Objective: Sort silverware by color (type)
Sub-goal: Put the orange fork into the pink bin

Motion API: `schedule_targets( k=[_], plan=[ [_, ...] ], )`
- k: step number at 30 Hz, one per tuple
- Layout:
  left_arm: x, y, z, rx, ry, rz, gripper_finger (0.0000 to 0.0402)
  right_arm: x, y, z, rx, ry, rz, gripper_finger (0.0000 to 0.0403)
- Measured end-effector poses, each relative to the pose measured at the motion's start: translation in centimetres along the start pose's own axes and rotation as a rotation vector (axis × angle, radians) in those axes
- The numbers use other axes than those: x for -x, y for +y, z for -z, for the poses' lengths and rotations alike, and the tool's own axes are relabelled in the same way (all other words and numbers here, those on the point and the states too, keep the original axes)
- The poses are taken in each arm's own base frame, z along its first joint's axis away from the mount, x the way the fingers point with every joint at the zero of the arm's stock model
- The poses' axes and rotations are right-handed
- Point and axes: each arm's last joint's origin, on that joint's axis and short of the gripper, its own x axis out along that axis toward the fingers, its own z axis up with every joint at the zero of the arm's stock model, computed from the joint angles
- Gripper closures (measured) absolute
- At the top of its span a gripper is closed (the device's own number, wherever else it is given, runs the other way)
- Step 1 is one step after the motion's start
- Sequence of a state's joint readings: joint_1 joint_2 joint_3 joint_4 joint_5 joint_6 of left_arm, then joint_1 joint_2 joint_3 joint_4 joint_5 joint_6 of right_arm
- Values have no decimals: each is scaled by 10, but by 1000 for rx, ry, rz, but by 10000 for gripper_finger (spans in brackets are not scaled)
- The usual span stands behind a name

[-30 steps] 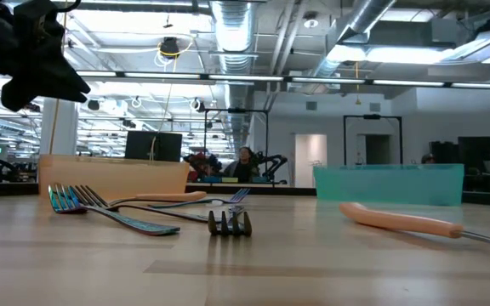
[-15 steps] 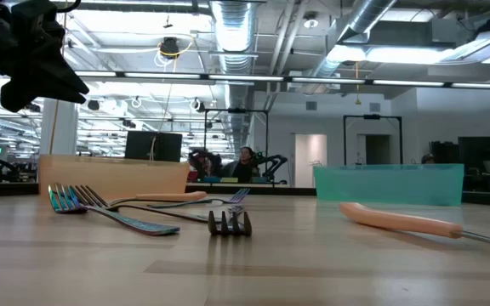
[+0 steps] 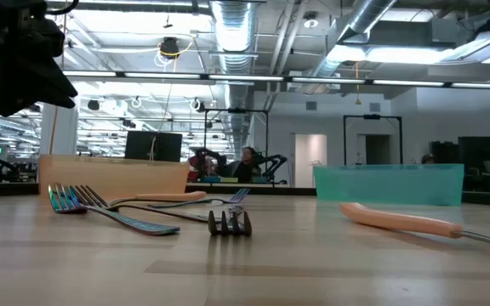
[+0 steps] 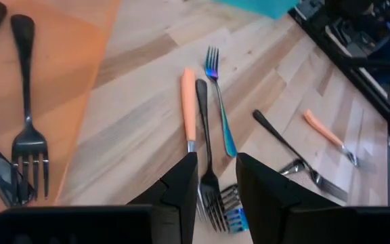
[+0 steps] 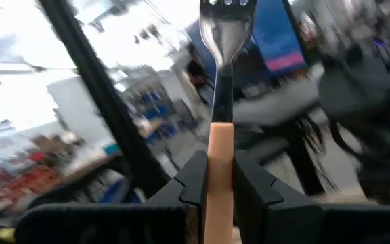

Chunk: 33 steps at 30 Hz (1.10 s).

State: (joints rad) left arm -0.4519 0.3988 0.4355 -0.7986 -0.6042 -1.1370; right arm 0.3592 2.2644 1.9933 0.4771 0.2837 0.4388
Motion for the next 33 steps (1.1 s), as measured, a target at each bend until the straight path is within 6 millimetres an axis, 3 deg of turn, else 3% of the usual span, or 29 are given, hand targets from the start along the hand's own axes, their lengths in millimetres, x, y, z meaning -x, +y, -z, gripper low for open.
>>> schedule_targets(
  k=[8, 15, 33],
  plan=[
    [0, -1, 3, -59, 91, 44, 314, -40, -20, 32, -33, 63, 146, 334],
    [0, -1, 4, -107, 113, 54, 314, -39, -43, 73, -152, 155, 245, 334],
    [0, 0, 3, -116, 98, 33, 314, -23, -48, 144, -240, 378, 394, 334]
  ],
)
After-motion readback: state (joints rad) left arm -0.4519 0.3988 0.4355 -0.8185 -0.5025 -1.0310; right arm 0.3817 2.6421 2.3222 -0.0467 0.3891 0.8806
